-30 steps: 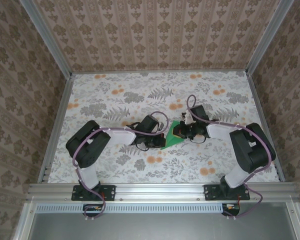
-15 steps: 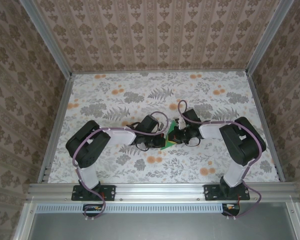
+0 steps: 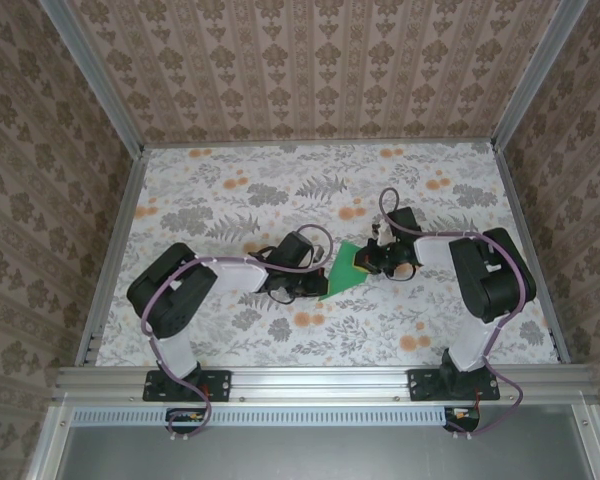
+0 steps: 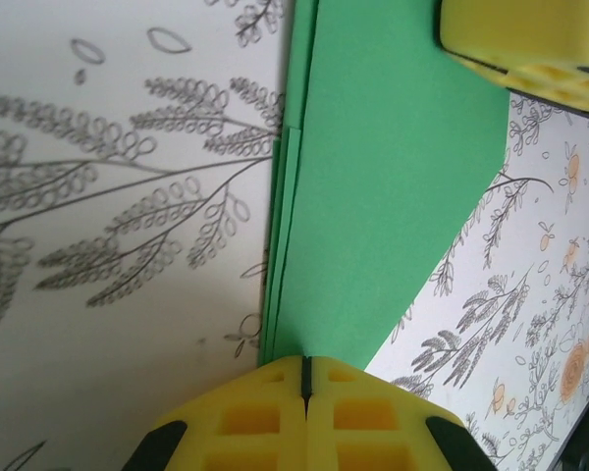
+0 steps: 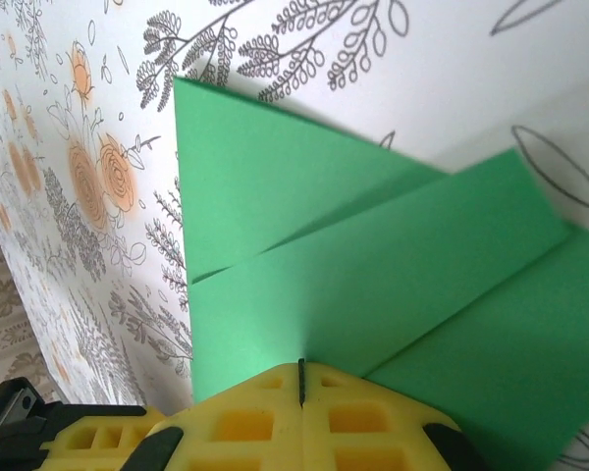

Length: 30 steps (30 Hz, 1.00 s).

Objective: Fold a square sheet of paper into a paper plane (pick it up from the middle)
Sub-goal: Fourth fold the wing at the center of the table.

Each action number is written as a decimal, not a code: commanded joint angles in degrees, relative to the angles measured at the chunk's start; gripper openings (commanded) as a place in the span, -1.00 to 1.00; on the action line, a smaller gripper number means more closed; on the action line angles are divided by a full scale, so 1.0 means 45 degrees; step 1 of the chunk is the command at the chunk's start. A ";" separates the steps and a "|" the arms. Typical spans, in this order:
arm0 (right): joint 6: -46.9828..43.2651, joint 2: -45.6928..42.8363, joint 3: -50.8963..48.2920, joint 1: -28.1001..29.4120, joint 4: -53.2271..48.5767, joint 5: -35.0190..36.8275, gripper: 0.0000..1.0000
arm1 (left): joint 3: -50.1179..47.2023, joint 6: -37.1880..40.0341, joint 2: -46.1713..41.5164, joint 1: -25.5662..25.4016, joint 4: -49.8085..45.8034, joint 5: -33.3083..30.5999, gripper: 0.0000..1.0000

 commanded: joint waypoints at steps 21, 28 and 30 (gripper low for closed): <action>0.0694 0.0276 0.0122 0.3583 0.0391 0.1207 -0.89 | -0.1730 0.0550 -0.1659 0.0336 -0.3280 -0.0487 -1.00; -0.0041 0.0504 0.0208 0.1071 -0.0335 0.1969 -0.91 | -0.1958 0.0531 -0.1843 0.0351 -0.3271 -0.0554 -1.00; -0.0152 0.0541 0.0233 0.0429 -0.0438 0.2016 -0.91 | -0.1946 0.0512 -0.1875 0.0353 -0.3216 -0.0575 -1.00</action>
